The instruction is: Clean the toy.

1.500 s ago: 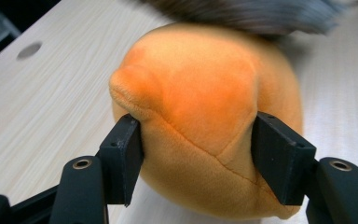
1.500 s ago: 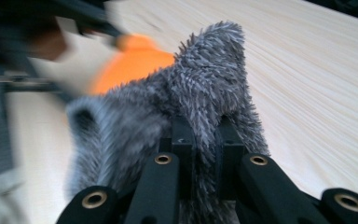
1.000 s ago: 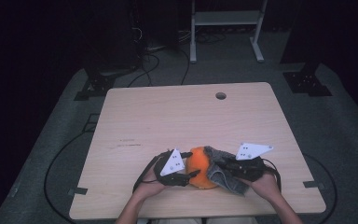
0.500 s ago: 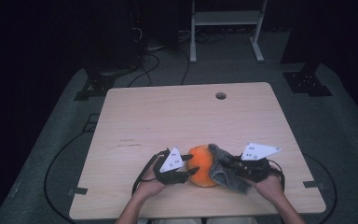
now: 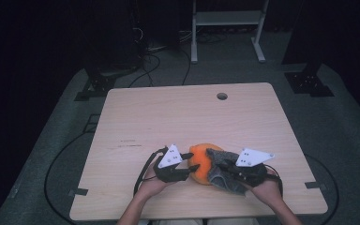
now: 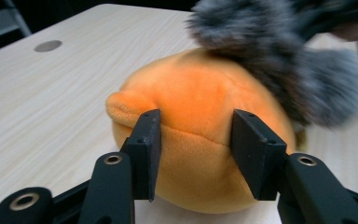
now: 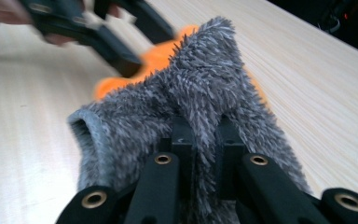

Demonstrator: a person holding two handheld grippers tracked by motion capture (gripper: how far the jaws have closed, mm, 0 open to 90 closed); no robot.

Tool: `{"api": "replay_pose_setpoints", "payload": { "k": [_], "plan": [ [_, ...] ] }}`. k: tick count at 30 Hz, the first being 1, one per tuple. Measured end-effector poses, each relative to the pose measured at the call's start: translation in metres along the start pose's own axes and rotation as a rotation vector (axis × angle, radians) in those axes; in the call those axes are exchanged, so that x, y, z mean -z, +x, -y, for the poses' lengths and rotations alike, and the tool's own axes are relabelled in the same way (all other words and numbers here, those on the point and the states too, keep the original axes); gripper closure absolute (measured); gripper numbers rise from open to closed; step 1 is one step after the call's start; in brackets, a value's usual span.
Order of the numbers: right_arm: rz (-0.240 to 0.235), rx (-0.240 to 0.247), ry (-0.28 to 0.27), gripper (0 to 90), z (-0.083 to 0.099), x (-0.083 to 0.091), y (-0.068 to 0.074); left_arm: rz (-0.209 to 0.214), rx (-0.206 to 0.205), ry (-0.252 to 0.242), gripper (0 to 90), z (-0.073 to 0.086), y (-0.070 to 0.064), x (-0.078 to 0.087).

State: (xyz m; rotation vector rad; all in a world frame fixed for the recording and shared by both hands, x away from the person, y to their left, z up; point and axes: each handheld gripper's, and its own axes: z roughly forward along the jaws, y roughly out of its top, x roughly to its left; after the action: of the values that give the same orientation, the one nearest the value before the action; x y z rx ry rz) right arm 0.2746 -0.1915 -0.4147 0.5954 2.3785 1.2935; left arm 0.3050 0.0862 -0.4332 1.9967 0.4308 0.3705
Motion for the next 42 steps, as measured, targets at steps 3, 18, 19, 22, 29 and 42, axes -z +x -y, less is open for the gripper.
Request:
{"api": "replay_pose_setpoints", "payload": {
  "k": [3, 18, 19, 22, 29, 42],
  "plan": [
    [-0.065, 0.048, -0.002, 81.0, -0.006, -0.010, 0.021, -0.014, 0.025, 0.004, 54.3, 0.001, 0.002, -0.002],
    [-0.092, 0.012, -0.008, 81.0, -0.001, -0.010, 0.015, -0.047, 0.070, 0.017, 51.9, 0.005, 0.007, -0.003],
    [-0.099, 0.055, 0.024, 81.0, -0.001, -0.016, 0.021, -0.047, 0.075, 0.020, 51.7, 0.006, 0.008, -0.003],
    [-0.050, 0.037, 0.040, 81.0, 0.001, -0.011, 0.010, -0.060, 0.070, 0.027, 51.7, 0.007, 0.009, -0.003],
    [0.016, -0.096, 0.056, 81.0, 0.014, -0.004, -0.023, -0.029, 0.137, 0.011, 37.9, 0.008, 0.012, -0.004],
    [-0.115, 0.016, 0.074, 80.9, -0.022, -0.005, -0.007, 0.012, -0.099, -0.012, 36.5, -0.002, -0.015, -0.006]
  ]
}}
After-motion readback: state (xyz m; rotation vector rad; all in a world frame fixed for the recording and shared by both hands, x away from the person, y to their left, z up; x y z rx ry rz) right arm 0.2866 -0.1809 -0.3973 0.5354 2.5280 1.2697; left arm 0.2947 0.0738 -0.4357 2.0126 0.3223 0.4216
